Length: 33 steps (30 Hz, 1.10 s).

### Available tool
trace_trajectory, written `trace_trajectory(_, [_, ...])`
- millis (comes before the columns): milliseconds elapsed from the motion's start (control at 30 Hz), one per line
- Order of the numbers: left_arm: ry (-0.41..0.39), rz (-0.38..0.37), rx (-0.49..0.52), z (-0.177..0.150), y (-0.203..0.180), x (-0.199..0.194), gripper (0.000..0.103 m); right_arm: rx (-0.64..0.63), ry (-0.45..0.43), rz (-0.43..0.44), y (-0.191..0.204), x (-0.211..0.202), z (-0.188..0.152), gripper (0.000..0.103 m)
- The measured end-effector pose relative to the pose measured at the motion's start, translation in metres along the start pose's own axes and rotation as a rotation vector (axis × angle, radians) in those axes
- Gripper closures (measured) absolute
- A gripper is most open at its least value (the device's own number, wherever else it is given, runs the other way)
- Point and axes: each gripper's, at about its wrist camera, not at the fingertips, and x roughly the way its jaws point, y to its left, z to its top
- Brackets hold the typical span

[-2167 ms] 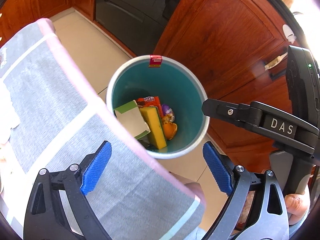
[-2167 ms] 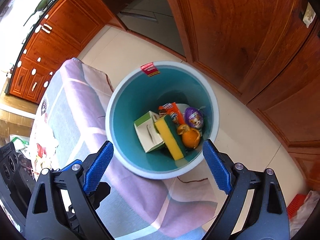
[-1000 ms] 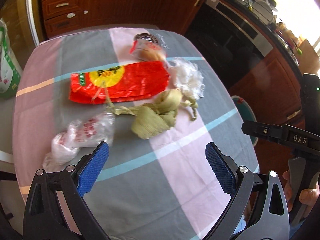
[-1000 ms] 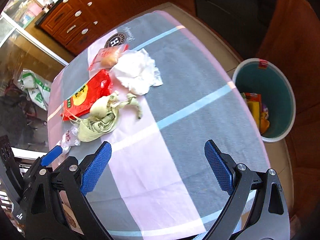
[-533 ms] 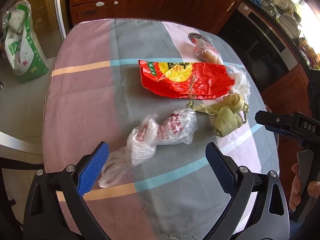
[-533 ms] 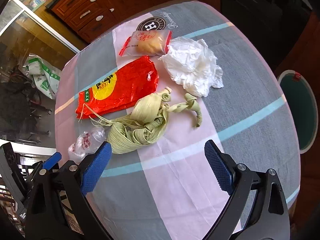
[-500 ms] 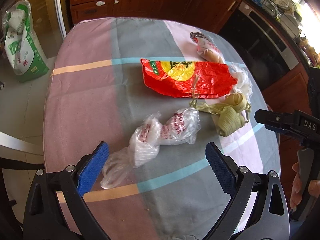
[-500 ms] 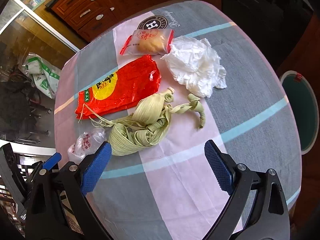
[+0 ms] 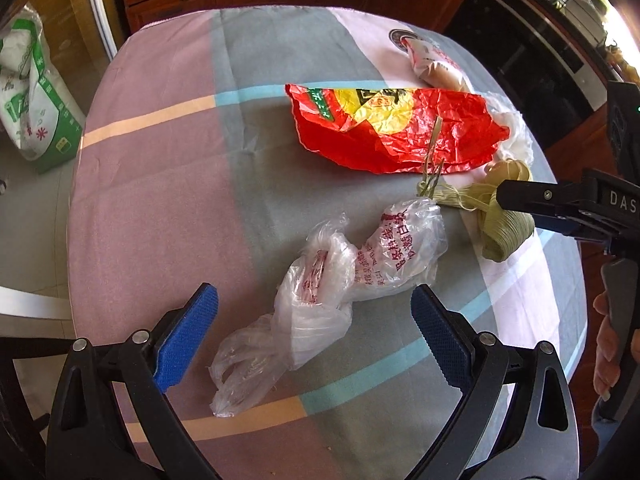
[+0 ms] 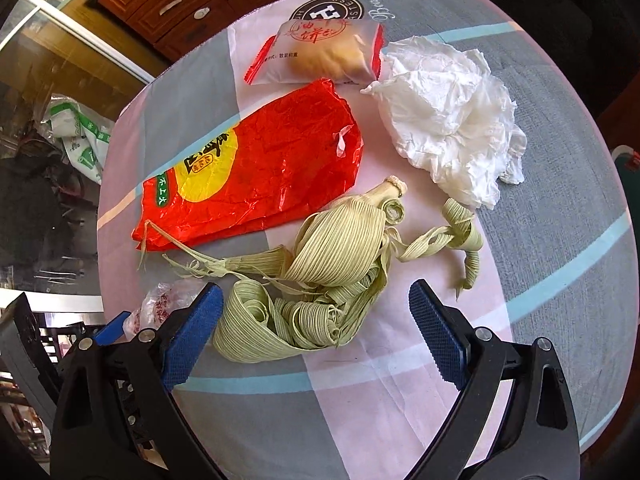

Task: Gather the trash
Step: 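Return both tools to the table toward the plastic bag and tissue, then grasp the clear plastic bag with the left tool while the right tool grasps the white tissue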

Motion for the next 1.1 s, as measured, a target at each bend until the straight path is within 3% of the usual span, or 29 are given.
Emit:
trace_trajectory(133, [0.001, 0.008, 0.06, 0.004, -0.015, 0.006, 0.006, 0.005, -0.011, 0.005, -0.005, -0.005, 0.006, 0.013])
trace_trajectory(200, [-0.01, 0.05, 0.119, 0.003, -0.025, 0.01, 0.006, 0.0, -0.015, 0.002, -0.007, -0.01, 0.009, 0.013])
trace_trajectory(233, [-0.013, 0.072, 0.148, 0.002, -0.03, 0.012, 0.013, 0.0, -0.013, 0.008, -0.008, -0.012, 0.009, 0.013])
trace_trajectory(267, [-0.01, 0.076, 0.166, 0.002, -0.033, 0.014, 0.029, 0.0, -0.016, 0.01, -0.01, -0.014, 0.009, 0.013])
trace_trajectory(300, [-0.034, 0.108, 0.183, 0.0, -0.036, 0.013, 0.038, 0.0, -0.021, 0.008, -0.012, -0.017, 0.009, 0.013])
trace_trajectory(333, [-0.043, 0.122, 0.195, 0.0, -0.038, 0.012, 0.056, 0.002, -0.026, 0.009, -0.015, -0.019, 0.01, 0.013])
trace_trajectory(367, [-0.041, 0.109, 0.19, 0.0, -0.037, 0.01, 0.063, 0.007, -0.031, 0.012, -0.018, -0.021, 0.011, 0.013])
trace_trajectory(733, [-0.156, -0.004, 0.092, 0.034, -0.04, -0.041, 0.065, 0.053, -0.114, 0.011, -0.052, -0.045, 0.039, 0.013])
trace_trajectory(900, [-0.163, -0.04, 0.052, 0.053, -0.046, -0.04, 0.065, 0.072, -0.112, -0.041, -0.074, -0.025, 0.06, 0.013])
trace_trajectory(1100, [-0.124, -0.036, 0.056, 0.058, -0.059, -0.024, 0.065, 0.048, -0.094, -0.024, -0.081, 0.004, 0.072, 0.013])
